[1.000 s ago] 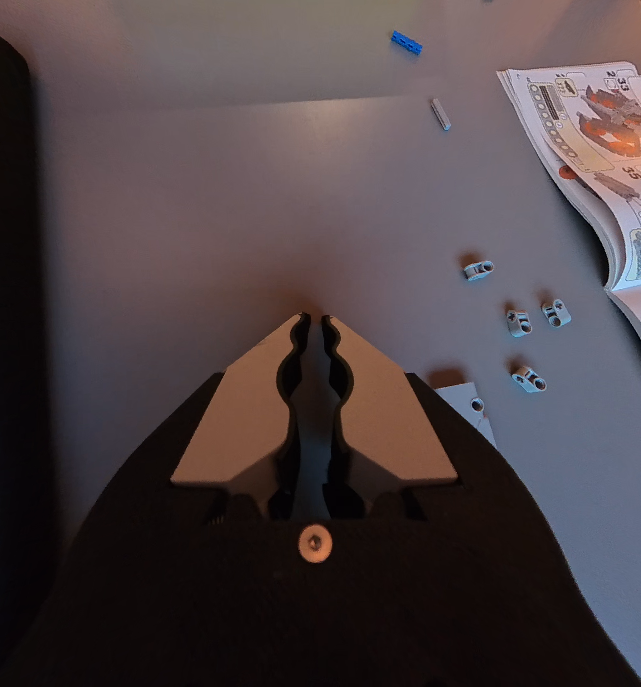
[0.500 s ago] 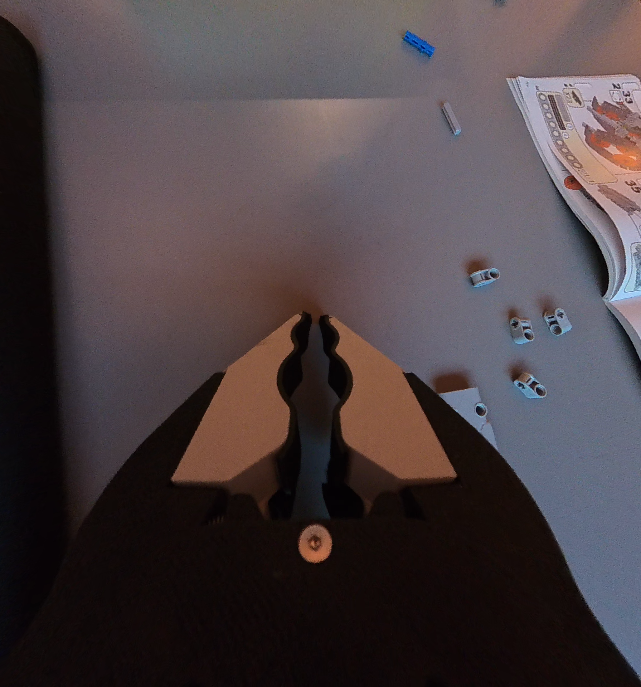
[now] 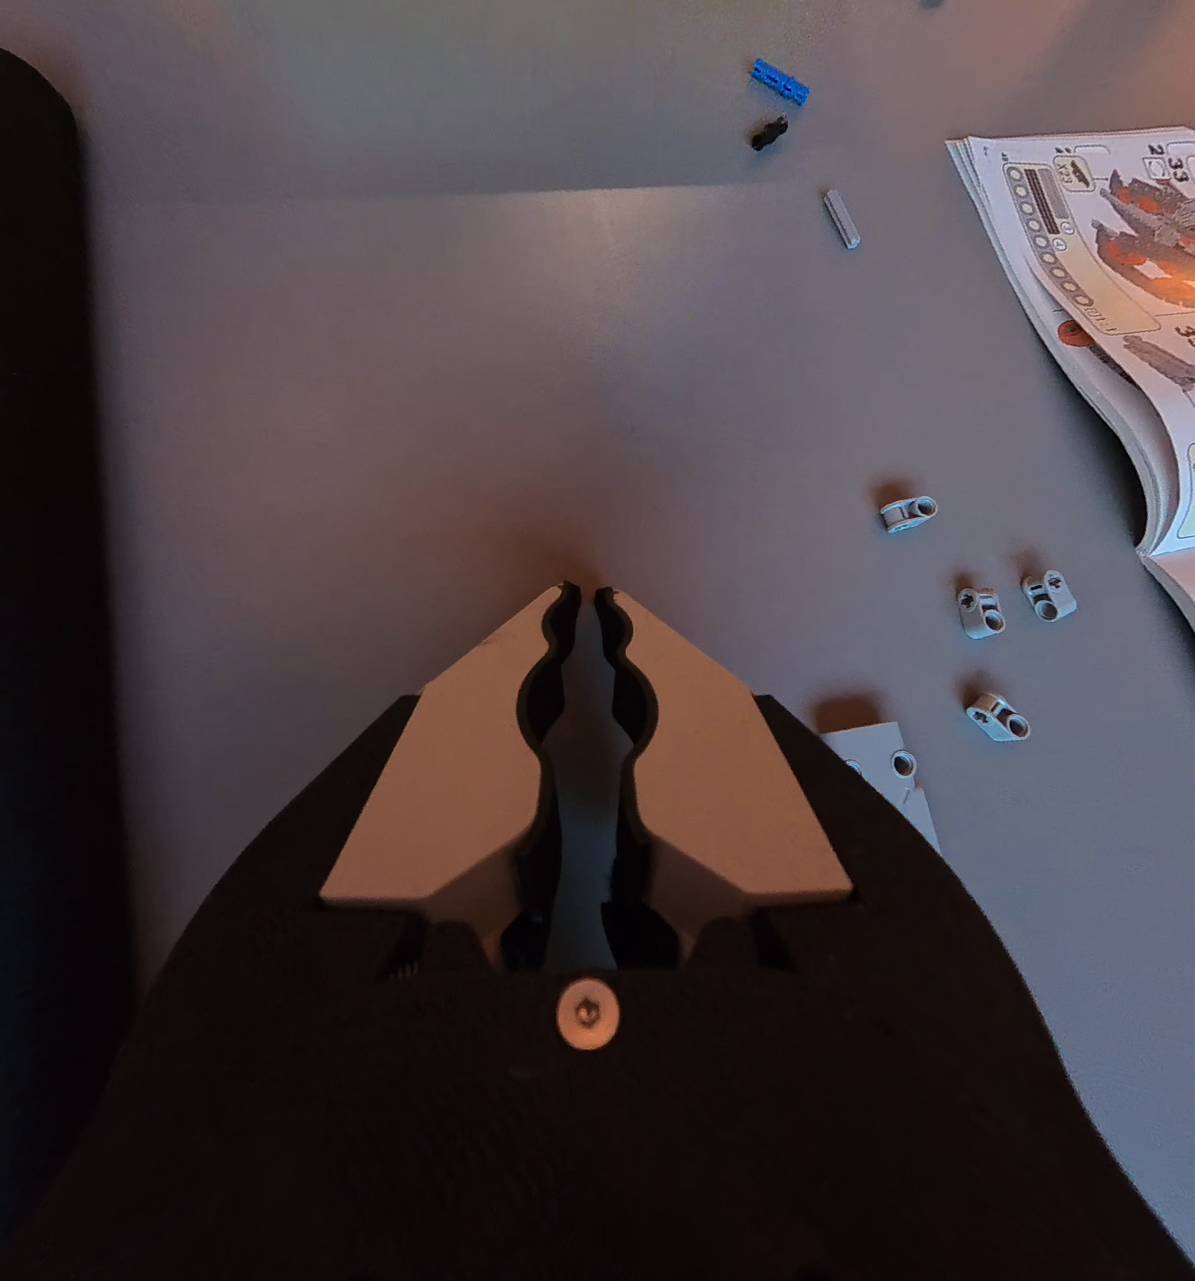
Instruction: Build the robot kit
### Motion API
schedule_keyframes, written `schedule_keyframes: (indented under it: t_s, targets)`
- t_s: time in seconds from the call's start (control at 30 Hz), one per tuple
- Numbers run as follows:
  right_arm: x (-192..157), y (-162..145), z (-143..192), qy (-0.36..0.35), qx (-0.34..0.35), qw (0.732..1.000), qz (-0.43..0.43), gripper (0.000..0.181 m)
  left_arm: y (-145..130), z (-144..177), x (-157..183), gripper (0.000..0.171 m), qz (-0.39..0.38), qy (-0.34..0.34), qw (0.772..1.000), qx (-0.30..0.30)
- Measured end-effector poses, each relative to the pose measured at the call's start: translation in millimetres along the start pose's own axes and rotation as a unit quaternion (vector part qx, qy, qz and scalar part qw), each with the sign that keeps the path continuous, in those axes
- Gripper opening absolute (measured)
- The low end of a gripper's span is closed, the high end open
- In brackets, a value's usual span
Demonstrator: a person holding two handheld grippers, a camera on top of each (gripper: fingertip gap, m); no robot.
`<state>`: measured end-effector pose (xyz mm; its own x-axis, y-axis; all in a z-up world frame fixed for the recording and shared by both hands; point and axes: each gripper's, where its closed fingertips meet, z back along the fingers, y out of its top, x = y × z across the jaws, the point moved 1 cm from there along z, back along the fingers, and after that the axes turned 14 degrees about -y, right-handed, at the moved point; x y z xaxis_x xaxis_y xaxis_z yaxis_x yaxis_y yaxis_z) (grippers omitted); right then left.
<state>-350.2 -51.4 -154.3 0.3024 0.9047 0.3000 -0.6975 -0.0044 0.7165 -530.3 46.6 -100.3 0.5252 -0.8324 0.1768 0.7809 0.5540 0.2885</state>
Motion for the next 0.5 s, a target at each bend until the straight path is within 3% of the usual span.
schedule_keyframes:
  t_s: [0.1,0.2,0.27,0.37,0.5]
  targets:
    - [0,0,0,-0.001,0.001,1.000,0.001,0.008,-11,59,0,0.019,0.037,0.043,0.993,0.104]
    - [0,0,0,-0.004,0.000,1.000,0.005,0.007,-71,126,-13,0.014,0.106,0.171,0.967,0.159]
    - [0,1,0,-0.004,0.000,1.000,0.007,0.007,-140,156,-23,0.015,0.184,0.259,0.939,0.132]
    - [-2,2,-1,-0.003,0.001,1.000,0.007,0.007,-229,143,-17,0.019,0.273,0.243,0.930,0.036]
    - [-2,2,-1,-0.003,0.002,1.000,0.008,0.007,-284,121,-21,0.012,0.273,0.255,0.926,-0.050]
